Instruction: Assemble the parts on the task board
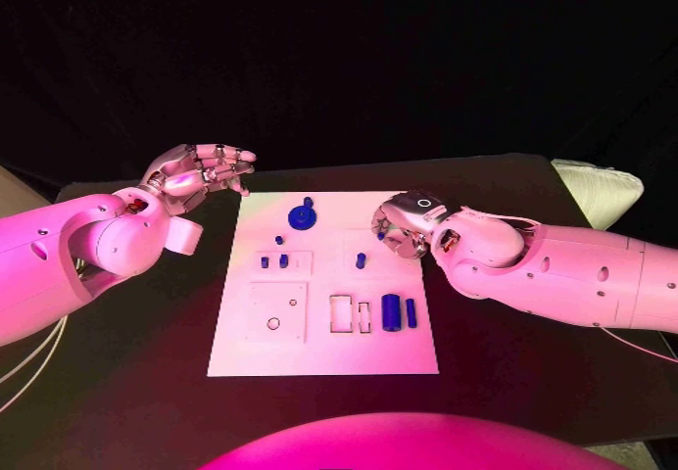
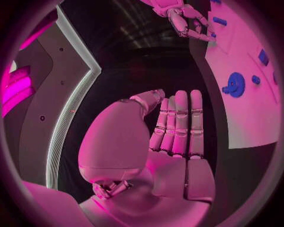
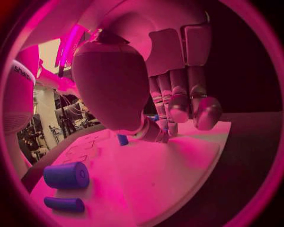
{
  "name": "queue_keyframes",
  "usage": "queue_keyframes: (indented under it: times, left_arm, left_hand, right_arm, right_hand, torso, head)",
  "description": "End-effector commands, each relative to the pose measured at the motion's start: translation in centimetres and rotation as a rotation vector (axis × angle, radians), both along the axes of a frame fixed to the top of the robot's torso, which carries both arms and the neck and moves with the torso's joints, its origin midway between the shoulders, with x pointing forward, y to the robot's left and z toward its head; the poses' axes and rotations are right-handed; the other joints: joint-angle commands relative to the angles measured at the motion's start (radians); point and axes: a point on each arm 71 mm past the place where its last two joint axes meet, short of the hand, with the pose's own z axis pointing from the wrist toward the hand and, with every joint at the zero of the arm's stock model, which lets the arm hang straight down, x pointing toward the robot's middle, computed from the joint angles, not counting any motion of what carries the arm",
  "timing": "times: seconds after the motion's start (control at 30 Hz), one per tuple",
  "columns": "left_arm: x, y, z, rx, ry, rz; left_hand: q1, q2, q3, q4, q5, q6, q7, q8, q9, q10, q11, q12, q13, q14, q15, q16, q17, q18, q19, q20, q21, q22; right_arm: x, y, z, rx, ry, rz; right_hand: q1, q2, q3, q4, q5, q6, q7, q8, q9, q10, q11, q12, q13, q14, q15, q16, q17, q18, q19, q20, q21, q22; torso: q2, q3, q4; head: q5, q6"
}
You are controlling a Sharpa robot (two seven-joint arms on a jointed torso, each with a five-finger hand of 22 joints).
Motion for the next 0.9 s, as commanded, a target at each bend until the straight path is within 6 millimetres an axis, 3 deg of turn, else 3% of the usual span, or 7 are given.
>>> queue_keyframes:
  times: [0.03,0.1,0.27,0.57,0.9]
  left_arm:
    - [-0.03,-0.17,0.03,-0.006,0.002,-0.011]
    - [-0.02,-0.18,0.01,-0.006,0.002,-0.011]
    - [-0.03,-0.16,-0.01,-0.005,0.004,-0.011]
    - [-0.04,-0.11,-0.04,-0.003,0.008,-0.011]
    - [-0.04,-0.11,-0.08,0.000,0.013,-0.013]
  left_hand:
    - [0.009,0.002,-0.006,0.000,0.005,-0.001,0.004,-0.006,-0.001,0.006,0.004,-0.004,-0.002,0.000,0.003,-0.006,-0.001,0.014,0.007,-0.003,-0.004,-0.002]
    - [0.009,0.003,-0.007,0.001,0.004,-0.002,0.004,-0.007,-0.001,0.006,0.004,-0.005,-0.002,0.000,0.003,-0.006,-0.001,0.014,0.008,-0.003,-0.005,-0.002]
    - [0.009,0.003,-0.007,0.001,0.004,-0.002,0.004,-0.007,-0.001,0.006,0.004,-0.005,-0.002,0.000,0.003,-0.006,-0.001,0.014,0.008,-0.003,-0.005,-0.002]
    - [0.009,0.002,-0.008,0.002,0.004,-0.003,0.005,-0.008,-0.002,0.006,0.004,-0.005,-0.003,0.002,0.003,-0.006,-0.002,0.014,0.010,-0.003,-0.006,-0.003]
    - [0.008,0.001,-0.010,0.003,0.004,-0.004,0.005,-0.009,-0.002,0.006,0.005,-0.006,-0.004,0.002,0.003,-0.006,-0.002,0.014,0.011,-0.003,-0.008,-0.004]
  right_arm:
    - [-0.13,-0.02,-0.10,0.028,-0.006,-0.006]
    - [-0.18,0.07,-0.01,0.044,-0.014,-0.003]
    - [-0.27,0.29,0.16,0.071,-0.028,0.006]
    - [-0.26,0.42,0.09,0.073,-0.024,0.008]
    - [-0.29,0.68,-0.21,0.068,-0.014,0.010]
  right_hand:
    - [0.005,0.011,0.001,-0.005,-0.007,0.013,-0.002,0.007,0.001,0.018,-0.004,0.008,0.002,0.011,-0.003,0.012,0.010,-0.004,0.014,-0.005,0.024,0.068]
    - [0.004,0.020,-0.002,-0.008,-0.008,0.037,-0.011,0.017,0.006,0.054,-0.015,0.018,0.009,0.031,-0.011,0.037,0.035,-0.012,0.036,-0.012,0.073,0.087]
    - [-0.001,0.020,-0.006,-0.009,-0.011,0.039,-0.012,0.016,0.006,0.058,-0.017,0.014,0.009,0.040,-0.014,0.044,0.043,-0.015,0.044,-0.016,0.088,0.093]
    - [-0.027,-0.006,-0.012,-0.004,-0.036,0.010,-0.001,-0.011,-0.003,0.022,-0.003,-0.029,-0.003,0.036,-0.004,0.031,0.025,-0.013,0.037,-0.009,0.065,0.088]
    - [-0.032,-0.014,-0.012,-0.002,-0.040,0.008,0.005,-0.017,-0.005,-0.007,0.006,-0.047,-0.010,0.023,0.003,0.014,0.004,-0.009,0.027,-0.003,0.038,0.081]
  torso:
    - [0.000,0.0001,0.0023]
    - [0.000,0.0000,0.0022]
    - [0.000,-0.0002,0.0013]
    - [0.000,-0.0007,0.0005]
    - [0.000,-0.0004,0.0016]
  head:
    - [0.000,-0.001]
    - [0.000,-0.002]
    - [0.000,-0.002]
    - [0.001,-0.003]
    - [0.000,-0.005]
